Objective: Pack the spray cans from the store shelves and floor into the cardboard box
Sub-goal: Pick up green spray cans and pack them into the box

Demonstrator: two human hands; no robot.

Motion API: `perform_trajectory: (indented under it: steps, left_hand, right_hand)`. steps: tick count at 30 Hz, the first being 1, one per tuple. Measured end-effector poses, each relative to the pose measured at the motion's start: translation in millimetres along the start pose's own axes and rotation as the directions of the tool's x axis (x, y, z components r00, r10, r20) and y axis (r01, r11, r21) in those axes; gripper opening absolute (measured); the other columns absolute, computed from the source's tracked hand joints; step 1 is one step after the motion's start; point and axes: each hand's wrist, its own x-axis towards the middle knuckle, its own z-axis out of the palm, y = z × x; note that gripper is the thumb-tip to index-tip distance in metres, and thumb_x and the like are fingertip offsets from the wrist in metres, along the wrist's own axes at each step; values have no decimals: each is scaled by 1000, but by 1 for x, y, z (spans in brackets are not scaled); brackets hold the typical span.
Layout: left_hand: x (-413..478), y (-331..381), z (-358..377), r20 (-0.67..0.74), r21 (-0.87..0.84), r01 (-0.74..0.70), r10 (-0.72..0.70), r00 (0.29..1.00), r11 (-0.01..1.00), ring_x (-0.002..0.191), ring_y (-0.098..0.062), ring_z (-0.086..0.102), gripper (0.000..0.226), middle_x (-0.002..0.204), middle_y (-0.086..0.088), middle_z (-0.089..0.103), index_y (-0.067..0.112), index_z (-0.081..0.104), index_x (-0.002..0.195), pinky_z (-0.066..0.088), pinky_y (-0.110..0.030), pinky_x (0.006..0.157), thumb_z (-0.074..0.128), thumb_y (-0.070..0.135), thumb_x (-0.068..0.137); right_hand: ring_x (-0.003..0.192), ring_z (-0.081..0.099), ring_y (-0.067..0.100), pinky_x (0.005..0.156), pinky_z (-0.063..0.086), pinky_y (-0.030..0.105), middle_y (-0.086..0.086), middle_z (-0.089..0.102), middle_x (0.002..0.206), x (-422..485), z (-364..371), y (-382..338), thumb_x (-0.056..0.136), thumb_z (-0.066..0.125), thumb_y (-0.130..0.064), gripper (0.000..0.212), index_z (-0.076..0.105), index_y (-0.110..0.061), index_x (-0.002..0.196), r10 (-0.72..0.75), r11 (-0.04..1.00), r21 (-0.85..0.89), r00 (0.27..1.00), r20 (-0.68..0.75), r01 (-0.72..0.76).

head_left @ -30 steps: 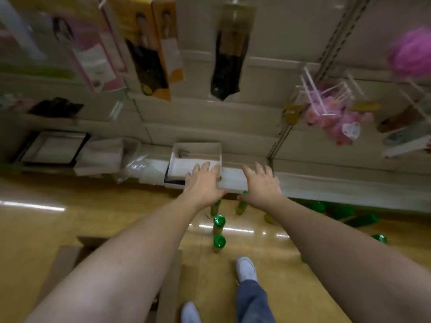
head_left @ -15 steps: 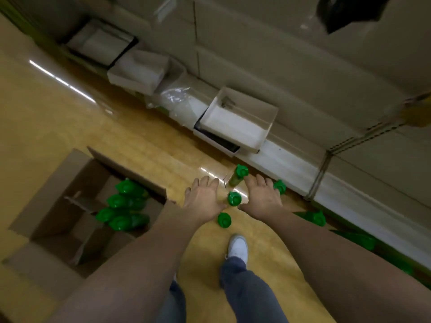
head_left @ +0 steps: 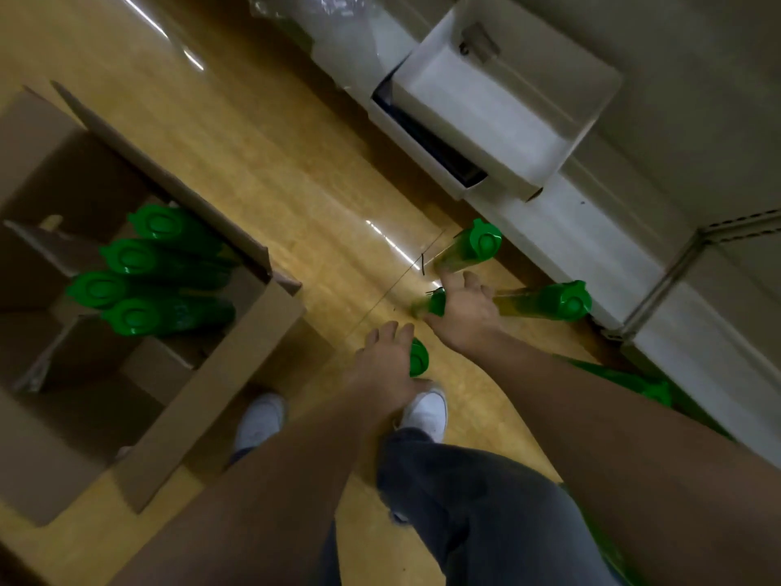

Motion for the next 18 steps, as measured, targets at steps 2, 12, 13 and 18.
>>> perform_trajectory:
  steps: [2,12,13,18]
  left_hand:
    - [15,-2,13,38,-22,2,-1,999,1000,142,-32,30,101,158,-8,28,17,25,156,38,-50,113,79,52,78]
    - [50,-10,35,59,-123,60,-53,997,991,120,-34,55,69,142,-9,45,19,47,141,51,-44,100,79,16,81]
    - [48,-10,32,62,-141,62,-53,997,988,120,-34,56,69,141,-9,46,19,48,141,51,-45,100,79,15,80]
    - [27,-7,13,5,-201,78,-78,997,977,113,-31,59,66,130,-7,54,18,53,134,54,-42,93,82,16,75]
  right_hand:
    - [136,37,40,105,42,48,17,32,155,16,10,4,92,68,-45,81,22,-30,157,-16,1000,-12,1000,12,16]
    - [106,57,28,75,45,30,10,56,119,47,35,17,80,75,-22,58,55,-17,134,-36,996,87,998,56,31]
    - [106,57,27,74,44,30,10,57,119,46,33,18,80,75,-21,57,56,-16,134,-40,995,91,998,53,35]
    - [104,58,25,72,45,30,8,59,118,30,18,17,80,77,-19,59,56,-17,134,-51,996,76,998,36,48]
